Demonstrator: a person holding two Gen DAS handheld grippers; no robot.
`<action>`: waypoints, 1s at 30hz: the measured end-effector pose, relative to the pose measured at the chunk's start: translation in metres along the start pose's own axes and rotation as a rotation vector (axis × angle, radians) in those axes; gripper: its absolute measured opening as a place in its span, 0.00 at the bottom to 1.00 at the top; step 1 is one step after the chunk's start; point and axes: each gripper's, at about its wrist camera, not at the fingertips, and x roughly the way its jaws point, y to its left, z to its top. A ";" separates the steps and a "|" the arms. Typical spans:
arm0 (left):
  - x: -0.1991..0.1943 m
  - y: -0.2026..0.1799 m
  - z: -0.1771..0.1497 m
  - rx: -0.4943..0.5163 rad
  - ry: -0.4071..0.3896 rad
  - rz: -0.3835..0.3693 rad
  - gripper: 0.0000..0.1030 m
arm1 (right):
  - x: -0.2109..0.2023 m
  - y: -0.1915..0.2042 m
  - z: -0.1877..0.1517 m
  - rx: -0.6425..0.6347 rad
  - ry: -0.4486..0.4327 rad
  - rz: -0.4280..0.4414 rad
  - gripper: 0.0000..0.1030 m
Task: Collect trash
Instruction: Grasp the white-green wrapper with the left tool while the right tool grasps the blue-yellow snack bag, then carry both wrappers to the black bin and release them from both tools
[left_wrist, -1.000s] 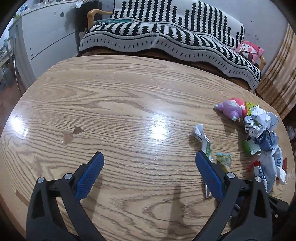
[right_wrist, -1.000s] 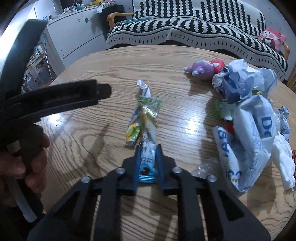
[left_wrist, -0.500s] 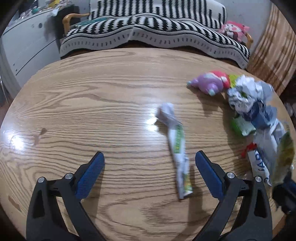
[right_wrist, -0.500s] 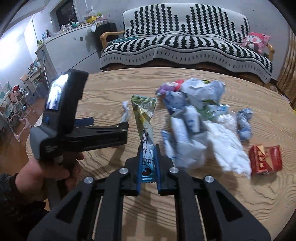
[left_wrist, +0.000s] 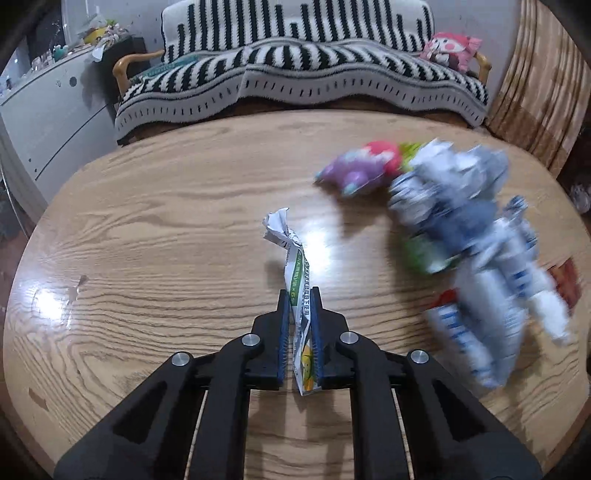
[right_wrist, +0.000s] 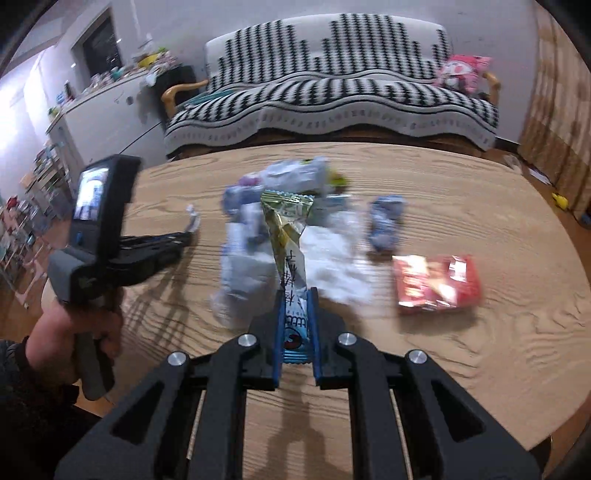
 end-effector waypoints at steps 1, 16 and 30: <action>-0.007 -0.005 0.001 -0.004 -0.011 -0.012 0.10 | -0.006 -0.009 -0.001 0.013 -0.005 -0.011 0.12; -0.122 -0.208 -0.025 0.207 -0.180 -0.362 0.10 | -0.119 -0.210 -0.096 0.322 -0.053 -0.281 0.12; -0.157 -0.451 -0.173 0.630 -0.060 -0.738 0.10 | -0.203 -0.367 -0.236 0.652 0.061 -0.493 0.12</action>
